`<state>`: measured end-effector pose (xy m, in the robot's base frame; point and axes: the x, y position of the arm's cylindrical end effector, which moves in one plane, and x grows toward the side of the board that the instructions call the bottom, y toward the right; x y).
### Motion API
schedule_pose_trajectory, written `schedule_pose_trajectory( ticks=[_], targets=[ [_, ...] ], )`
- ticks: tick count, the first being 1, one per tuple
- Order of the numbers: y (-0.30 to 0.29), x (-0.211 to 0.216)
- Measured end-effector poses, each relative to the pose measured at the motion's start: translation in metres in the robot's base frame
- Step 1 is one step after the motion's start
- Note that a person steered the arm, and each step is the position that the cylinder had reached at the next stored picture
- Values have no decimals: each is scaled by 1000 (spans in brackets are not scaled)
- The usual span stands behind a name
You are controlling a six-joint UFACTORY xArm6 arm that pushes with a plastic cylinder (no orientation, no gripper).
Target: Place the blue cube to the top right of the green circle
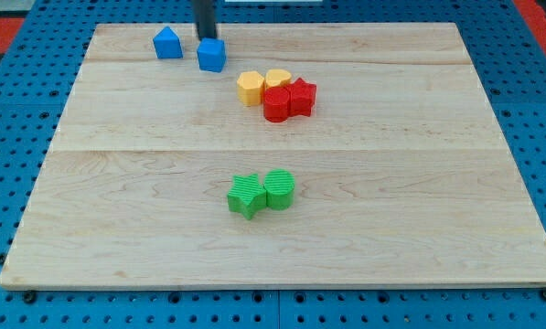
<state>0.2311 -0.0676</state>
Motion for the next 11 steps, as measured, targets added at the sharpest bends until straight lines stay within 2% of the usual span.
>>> schedule_pose_trajectory(
  ticks=[1,2,3,4,5,6,8,9,10,11],
  targets=[
    [-60,1],
    [-76,37],
    [-53,9],
    [3,2],
    [5,32],
    [-31,47],
    [70,46],
    [105,60],
    [134,88],
    [188,122]
  ],
)
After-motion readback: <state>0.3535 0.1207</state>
